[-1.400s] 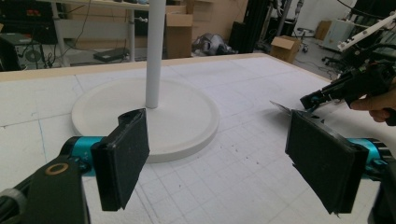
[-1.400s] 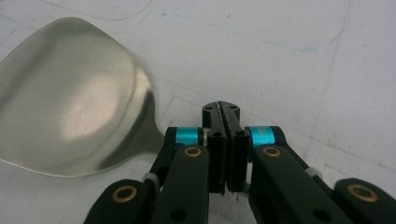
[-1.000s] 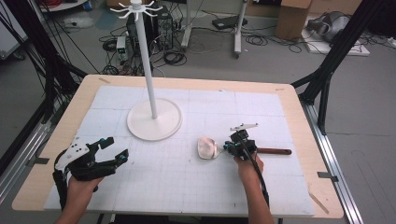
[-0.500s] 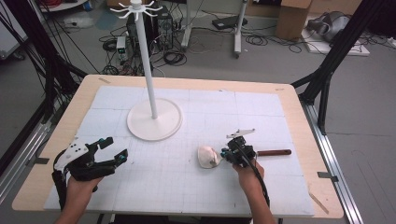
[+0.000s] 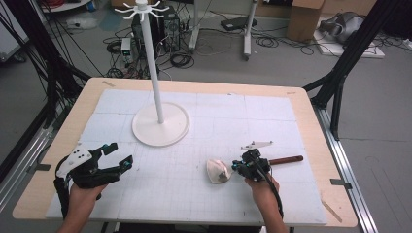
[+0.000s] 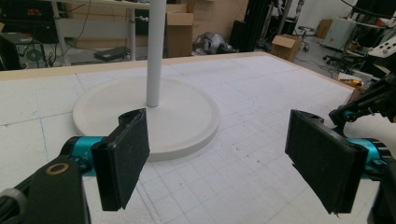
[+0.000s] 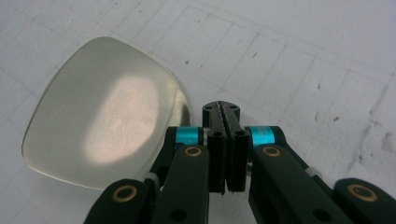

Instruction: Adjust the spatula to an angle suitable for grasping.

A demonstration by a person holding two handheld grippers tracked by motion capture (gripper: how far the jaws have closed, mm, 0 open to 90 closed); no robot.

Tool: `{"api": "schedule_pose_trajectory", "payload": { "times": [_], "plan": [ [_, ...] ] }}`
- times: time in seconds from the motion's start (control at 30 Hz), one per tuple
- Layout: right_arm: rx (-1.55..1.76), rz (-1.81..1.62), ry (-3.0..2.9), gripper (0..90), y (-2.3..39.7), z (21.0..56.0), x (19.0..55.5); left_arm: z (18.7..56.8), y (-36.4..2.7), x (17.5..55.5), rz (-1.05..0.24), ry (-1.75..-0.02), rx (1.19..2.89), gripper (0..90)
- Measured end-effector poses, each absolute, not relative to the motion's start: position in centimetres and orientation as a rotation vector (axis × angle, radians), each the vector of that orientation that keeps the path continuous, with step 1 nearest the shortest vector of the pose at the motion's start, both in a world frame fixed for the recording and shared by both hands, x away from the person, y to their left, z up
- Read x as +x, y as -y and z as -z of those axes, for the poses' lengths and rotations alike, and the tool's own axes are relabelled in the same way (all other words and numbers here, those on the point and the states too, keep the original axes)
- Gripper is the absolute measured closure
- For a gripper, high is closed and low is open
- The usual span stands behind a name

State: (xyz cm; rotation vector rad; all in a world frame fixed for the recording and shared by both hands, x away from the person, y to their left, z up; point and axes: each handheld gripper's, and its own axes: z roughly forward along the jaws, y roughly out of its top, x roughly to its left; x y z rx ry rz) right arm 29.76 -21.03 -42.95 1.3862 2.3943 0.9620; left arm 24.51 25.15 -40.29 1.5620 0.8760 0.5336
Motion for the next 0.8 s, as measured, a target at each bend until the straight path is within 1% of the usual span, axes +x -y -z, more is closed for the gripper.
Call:
{"api": "schedule_pose_trajectory", "payload": {
  "times": [0.13,0.2,0.27,0.37,0.57,0.8],
  "plan": [
    [1.344,-0.986,-2.401,89.2,21.3,42.8,29.2,40.3,-25.1,24.5,-0.534,-0.876,1.561,22.1],
    [1.329,-1.060,-2.318,89.1,22.4,42.1,28.9,40.3,-25.2,24.5,-0.534,-0.877,1.557,22.1],
    [1.318,-1.120,-2.215,88.7,24.3,41.3,28.9,40.3,-25.2,24.5,-0.536,-0.878,1.556,22.2],
    [1.343,-1.121,-2.074,88.3,28.0,40.8,28.9,40.3,-25.3,24.5,-0.539,-0.877,1.559,22.2],
    [1.483,-0.986,-1.875,89.0,34.6,41.1,28.8,40.3,-25.2,24.6,-0.547,-0.886,1.559,22.1],
    [1.513,-0.834,-1.841,89.0,38.9,41.9,29.2,40.3,-25.1,24.5,-0.560,-0.892,1.567,22.1]
  ]
}}
